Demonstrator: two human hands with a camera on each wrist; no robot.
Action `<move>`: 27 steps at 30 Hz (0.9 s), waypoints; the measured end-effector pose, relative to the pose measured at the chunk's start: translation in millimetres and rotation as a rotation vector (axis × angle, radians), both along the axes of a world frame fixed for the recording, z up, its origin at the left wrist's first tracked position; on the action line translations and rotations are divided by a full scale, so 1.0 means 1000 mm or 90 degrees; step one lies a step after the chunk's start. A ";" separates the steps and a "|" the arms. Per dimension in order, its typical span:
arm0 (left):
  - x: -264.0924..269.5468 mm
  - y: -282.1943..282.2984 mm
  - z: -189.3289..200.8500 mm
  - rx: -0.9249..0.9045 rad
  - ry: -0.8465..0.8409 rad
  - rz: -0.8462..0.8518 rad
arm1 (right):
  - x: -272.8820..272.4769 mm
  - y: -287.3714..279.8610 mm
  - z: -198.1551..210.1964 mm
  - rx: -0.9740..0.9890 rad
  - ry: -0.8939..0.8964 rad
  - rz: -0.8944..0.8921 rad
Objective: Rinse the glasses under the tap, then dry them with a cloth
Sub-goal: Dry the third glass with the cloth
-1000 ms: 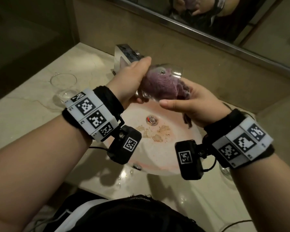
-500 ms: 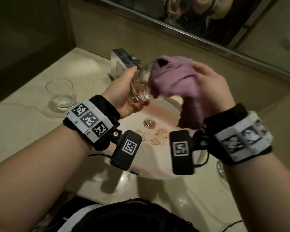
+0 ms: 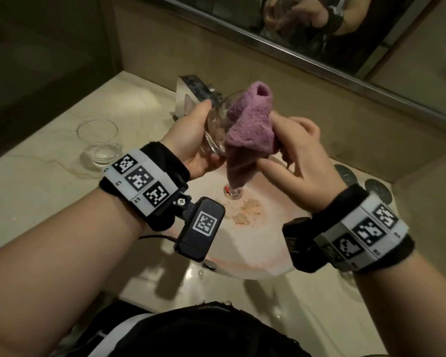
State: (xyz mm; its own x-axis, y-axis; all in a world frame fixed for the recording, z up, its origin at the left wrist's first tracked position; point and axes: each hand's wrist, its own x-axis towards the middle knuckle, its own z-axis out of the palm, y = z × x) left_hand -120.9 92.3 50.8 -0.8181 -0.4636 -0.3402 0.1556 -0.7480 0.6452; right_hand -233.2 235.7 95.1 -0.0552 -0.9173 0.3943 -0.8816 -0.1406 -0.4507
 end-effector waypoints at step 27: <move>-0.010 0.006 0.018 -0.565 -0.213 0.169 | 0.013 -0.021 -0.003 0.059 -0.493 -0.005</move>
State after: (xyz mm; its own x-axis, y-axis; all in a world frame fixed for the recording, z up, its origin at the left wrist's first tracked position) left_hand -130.7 98.2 68.6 -0.5753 -0.8176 0.0257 -0.0444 0.0626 0.9971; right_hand -220.2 214.7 92.6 -0.2899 -0.9431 0.1630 -0.3117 -0.0680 -0.9477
